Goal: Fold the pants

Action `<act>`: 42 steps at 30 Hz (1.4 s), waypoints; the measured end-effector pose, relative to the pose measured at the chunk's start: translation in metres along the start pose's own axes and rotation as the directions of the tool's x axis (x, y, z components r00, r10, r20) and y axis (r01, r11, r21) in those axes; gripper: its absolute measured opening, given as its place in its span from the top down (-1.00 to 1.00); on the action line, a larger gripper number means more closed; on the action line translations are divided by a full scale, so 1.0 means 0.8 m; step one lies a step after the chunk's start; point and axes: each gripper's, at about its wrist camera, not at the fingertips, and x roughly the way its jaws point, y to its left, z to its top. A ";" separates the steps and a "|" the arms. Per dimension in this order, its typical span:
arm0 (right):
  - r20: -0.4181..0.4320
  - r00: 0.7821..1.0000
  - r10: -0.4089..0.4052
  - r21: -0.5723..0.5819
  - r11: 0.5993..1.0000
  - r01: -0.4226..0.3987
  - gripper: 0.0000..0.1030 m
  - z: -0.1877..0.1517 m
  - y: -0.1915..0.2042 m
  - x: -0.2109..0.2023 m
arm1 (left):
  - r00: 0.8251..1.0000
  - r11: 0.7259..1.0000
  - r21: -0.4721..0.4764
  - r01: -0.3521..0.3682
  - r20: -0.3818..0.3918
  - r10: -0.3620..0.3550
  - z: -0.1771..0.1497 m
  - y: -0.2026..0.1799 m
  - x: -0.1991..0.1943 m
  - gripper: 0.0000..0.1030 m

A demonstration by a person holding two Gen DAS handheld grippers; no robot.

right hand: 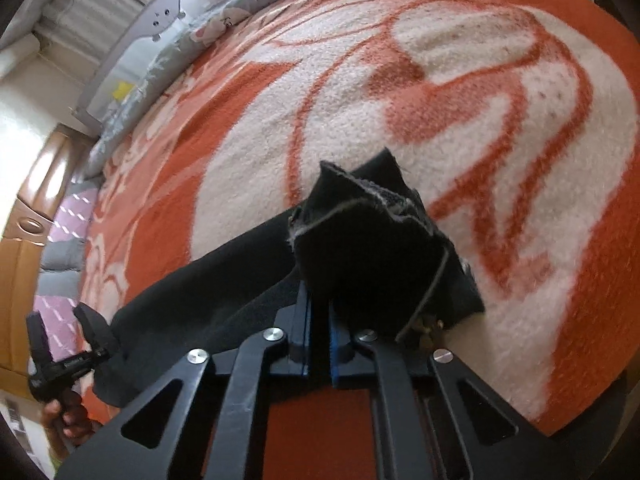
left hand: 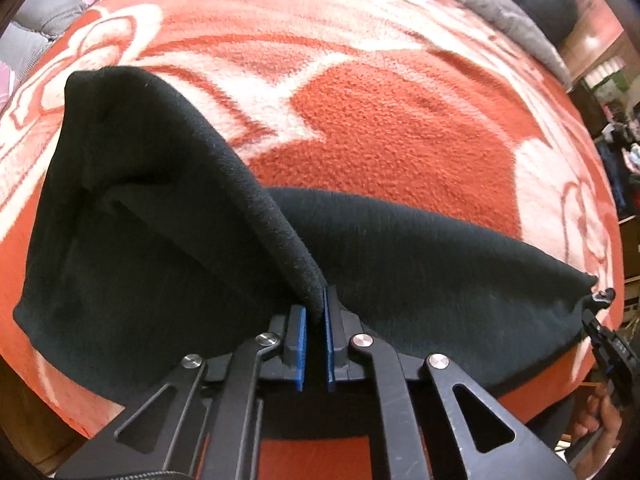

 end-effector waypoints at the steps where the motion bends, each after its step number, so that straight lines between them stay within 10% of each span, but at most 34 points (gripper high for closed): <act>1: 0.009 1.000 0.019 0.008 1.000 -0.019 0.86 0.003 0.000 -0.001 | 1.000 1.000 -0.008 0.020 0.016 -0.020 -0.002 0.003 -0.004 0.91; 10: 0.153 0.980 0.127 -0.087 0.990 -0.115 0.88 0.041 0.031 -0.046 | 0.979 0.992 -0.038 0.118 0.174 -0.110 -0.041 0.013 -0.058 0.93; 25: 0.061 0.998 -0.002 -0.040 0.999 0.004 0.73 -0.021 -0.041 -0.031 | 0.986 0.985 -0.087 0.152 0.083 -0.145 -0.098 0.034 -0.011 0.84; 34: 0.227 0.973 0.041 -0.207 0.978 0.007 0.14 -0.036 0.017 -0.090 | 0.991 0.984 -0.147 0.097 0.107 -0.082 -0.096 0.057 -0.043 0.08; 42: 0.033 0.978 0.204 -0.488 0.857 -0.162 0.14 -0.075 0.142 -0.032 | 0.988 0.941 -0.315 0.124 0.127 -0.088 -0.051 0.097 -0.073 -0.16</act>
